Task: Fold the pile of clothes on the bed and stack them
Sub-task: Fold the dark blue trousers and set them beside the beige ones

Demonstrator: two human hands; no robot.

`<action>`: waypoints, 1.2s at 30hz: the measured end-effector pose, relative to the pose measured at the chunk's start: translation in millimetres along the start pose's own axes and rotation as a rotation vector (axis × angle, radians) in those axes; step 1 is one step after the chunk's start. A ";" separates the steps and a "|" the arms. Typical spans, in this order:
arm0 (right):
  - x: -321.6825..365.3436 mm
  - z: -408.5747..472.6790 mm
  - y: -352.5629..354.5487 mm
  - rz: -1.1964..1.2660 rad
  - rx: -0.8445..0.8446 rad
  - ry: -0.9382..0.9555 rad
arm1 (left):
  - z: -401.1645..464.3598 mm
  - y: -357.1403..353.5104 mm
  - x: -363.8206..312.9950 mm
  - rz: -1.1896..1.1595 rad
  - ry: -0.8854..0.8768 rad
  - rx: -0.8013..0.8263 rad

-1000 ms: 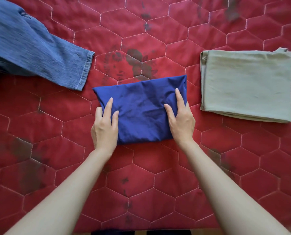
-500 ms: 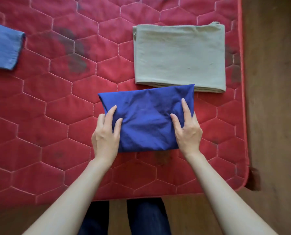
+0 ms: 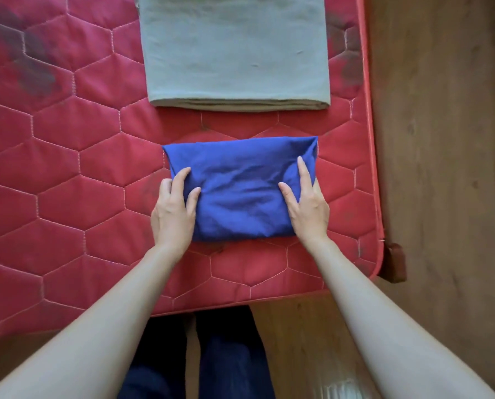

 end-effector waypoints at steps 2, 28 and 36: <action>0.2 -2.8 4.6 -0.033 -0.050 0.000 | -1.4 0.8 2.4 0.098 0.020 -0.012; 72.7 20.6 23.5 -0.362 -0.173 0.316 | 24.0 12.9 -25.0 0.291 -0.317 0.083; 248.0 -50.0 15.6 -0.259 -0.075 0.572 | -10.8 167.4 45.3 0.310 -0.259 -0.212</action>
Point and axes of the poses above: each hand's wrist, its own z-axis towards the middle knuckle, its own y-axis out of the back of the hand, x = y × z, the point moved 7 cm from there along z, towards the middle knuckle, and after that the axes turned 10 degrees about -z, right-handed, at the moved point
